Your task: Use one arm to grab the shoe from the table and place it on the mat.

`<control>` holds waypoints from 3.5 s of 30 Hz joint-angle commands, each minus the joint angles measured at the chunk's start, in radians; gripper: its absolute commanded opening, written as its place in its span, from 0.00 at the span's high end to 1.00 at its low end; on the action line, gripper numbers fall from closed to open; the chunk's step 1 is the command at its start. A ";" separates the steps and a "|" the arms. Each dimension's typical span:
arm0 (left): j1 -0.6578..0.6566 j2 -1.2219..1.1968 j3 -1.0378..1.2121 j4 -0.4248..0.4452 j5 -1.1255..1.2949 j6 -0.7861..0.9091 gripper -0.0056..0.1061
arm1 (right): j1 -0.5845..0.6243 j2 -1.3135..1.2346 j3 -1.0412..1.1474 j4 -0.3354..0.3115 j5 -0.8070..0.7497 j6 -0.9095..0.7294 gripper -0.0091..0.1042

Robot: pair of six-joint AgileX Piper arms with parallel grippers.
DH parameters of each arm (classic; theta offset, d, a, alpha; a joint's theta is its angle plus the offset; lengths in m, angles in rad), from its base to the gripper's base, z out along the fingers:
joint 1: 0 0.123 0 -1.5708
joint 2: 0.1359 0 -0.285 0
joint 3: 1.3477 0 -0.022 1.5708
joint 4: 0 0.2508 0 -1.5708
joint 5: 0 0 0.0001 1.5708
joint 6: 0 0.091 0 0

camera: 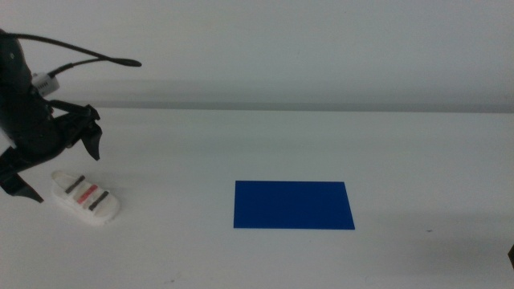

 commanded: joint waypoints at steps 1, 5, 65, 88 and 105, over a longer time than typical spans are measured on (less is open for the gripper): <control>0.004 0.025 -0.010 -0.021 -0.035 -0.026 0.11 | 0.000 -0.038 0.043 -0.001 -0.007 0.000 0.10; 0.004 0.063 -0.010 -0.019 -0.056 -0.043 0.11 | 0.000 -0.038 0.043 -0.001 -0.007 0.000 0.10; -0.867 0.442 -0.708 -0.061 0.325 -0.686 0.96 | 0.000 -0.038 0.043 -0.001 -0.007 0.000 0.10; -0.855 0.442 -0.712 -0.063 0.325 1.764 0.96 | 0.000 -0.038 0.043 -0.001 -0.007 0.000 0.10; -0.855 0.477 -0.709 0.094 0.291 1.699 0.96 | 0.000 -0.038 0.043 -0.001 -0.007 0.000 0.10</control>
